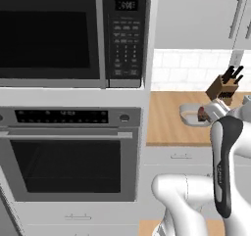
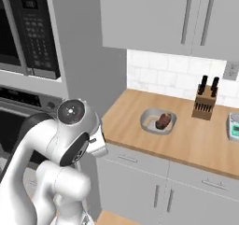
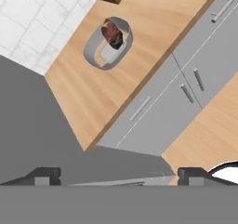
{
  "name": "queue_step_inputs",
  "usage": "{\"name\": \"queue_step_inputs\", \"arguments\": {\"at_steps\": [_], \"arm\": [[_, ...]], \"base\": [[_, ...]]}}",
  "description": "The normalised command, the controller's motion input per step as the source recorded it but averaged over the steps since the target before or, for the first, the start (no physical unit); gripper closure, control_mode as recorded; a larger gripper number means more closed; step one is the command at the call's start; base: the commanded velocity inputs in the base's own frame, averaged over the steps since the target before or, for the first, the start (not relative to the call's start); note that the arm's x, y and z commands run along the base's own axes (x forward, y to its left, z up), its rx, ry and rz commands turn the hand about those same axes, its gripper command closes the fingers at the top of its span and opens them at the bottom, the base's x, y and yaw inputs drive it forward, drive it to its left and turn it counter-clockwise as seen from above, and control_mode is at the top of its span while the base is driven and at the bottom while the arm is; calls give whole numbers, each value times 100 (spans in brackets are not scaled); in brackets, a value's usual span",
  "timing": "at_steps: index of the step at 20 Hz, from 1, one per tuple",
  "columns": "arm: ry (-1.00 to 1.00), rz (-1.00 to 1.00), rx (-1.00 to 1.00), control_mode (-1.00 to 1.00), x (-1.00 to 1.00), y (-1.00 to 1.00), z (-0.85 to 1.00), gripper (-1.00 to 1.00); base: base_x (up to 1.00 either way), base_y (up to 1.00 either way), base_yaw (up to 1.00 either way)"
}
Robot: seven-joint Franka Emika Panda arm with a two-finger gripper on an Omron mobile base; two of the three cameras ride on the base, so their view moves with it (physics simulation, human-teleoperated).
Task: Take the meat container that has the steak and place it on the second highest rack of the freezer. Then take the vegetable container that has the broccoli and lemon and place it on the highest rack of the freezer.
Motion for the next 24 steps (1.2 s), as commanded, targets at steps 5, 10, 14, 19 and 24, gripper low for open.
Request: {"name": "queue_step_inputs", "arguments": {"at_steps": [5, 10, 14, 19, 24], "arm": [[0, 0, 0, 100, 0, 0, 0, -100], [0, 0, 0, 100, 0, 0, 0, -100], [0, 0, 0, 100, 0, 0, 0, -100], [0, 0, 0, 100, 0, 0, 0, -100], [14, -4, 0, -100, 71, 10, -57, -100]], "base": [[16, -38, -12], [38, -51, -26], [43, -23, -33], [54, 20, -9], [0, 0, 0]]}}
